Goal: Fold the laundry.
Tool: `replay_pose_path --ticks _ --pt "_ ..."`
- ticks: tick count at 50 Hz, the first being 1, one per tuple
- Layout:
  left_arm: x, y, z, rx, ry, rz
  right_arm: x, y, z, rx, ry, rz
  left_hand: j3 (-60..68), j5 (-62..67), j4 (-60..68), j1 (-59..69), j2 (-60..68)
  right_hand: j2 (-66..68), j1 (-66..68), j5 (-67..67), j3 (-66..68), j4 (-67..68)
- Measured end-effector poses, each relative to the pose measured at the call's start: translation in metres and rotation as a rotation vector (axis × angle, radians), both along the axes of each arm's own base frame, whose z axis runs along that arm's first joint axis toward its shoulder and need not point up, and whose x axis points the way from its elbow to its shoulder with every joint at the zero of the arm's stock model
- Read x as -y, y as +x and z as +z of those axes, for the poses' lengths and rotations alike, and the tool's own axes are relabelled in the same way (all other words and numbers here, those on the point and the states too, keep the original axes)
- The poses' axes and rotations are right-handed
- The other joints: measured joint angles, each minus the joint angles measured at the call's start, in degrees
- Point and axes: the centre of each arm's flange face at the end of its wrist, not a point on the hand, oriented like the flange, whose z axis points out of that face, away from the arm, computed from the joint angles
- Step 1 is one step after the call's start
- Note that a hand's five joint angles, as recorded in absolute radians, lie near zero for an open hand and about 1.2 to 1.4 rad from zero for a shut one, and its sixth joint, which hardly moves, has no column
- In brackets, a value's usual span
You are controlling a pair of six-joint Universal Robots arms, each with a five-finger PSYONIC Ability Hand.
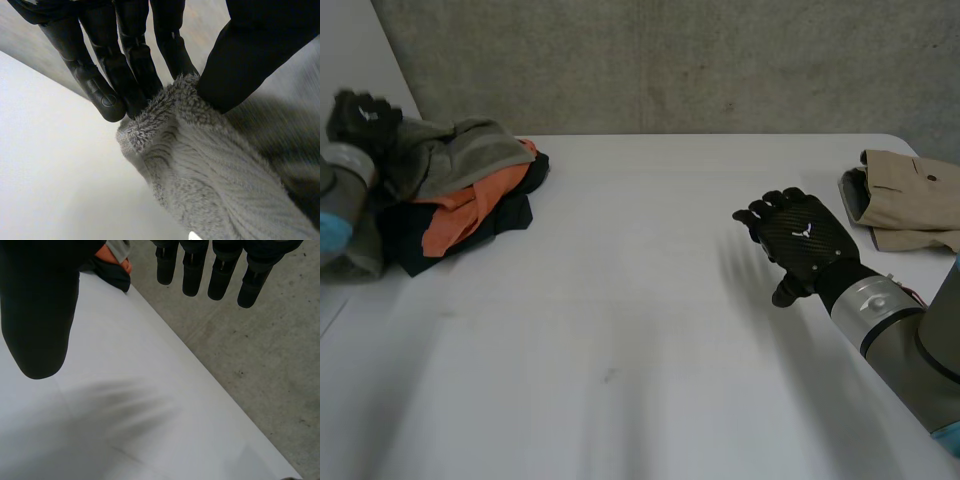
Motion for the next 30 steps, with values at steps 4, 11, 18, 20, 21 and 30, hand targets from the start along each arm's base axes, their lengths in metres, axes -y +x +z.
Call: replay_pose_path --ticks 4,11,18,20,21,30 --pt "-0.016 -0.013 0.054 -0.130 -0.074 -0.054 0.001 0.000 0.002 0.002 -0.006 -0.003 0.00 0.00 0.11 0.00 0.00 0.00 0.00 0.00 0.00 0.00" --pt "-0.070 -0.057 0.149 -0.376 -0.184 -0.243 0.002 0.000 0.005 0.006 -0.013 -0.005 0.23 0.00 0.15 0.00 0.19 0.00 0.00 0.01 0.00 0.00" --pt "-0.130 -0.101 0.206 -0.582 -0.195 -0.454 0.002 -0.001 0.010 0.012 -0.020 -0.011 0.27 0.00 0.16 0.00 0.28 0.00 0.00 0.01 0.00 0.00" --pt "-0.145 -0.112 0.215 -0.639 -0.179 -0.509 0.003 -0.002 0.012 0.016 -0.022 -0.014 0.33 0.00 0.17 0.00 0.29 0.00 0.00 0.01 0.00 0.00" --pt "-0.151 -0.116 0.217 -0.658 -0.171 -0.527 0.003 -0.002 0.012 0.017 -0.023 -0.015 0.33 0.00 0.17 0.00 0.29 0.00 0.00 0.01 0.01 0.00" --pt "-0.211 -0.184 0.191 -0.769 0.052 -0.710 0.011 -0.007 0.017 0.032 -0.030 -0.044 0.33 0.00 0.18 0.01 0.29 0.00 0.00 0.01 0.00 0.00"
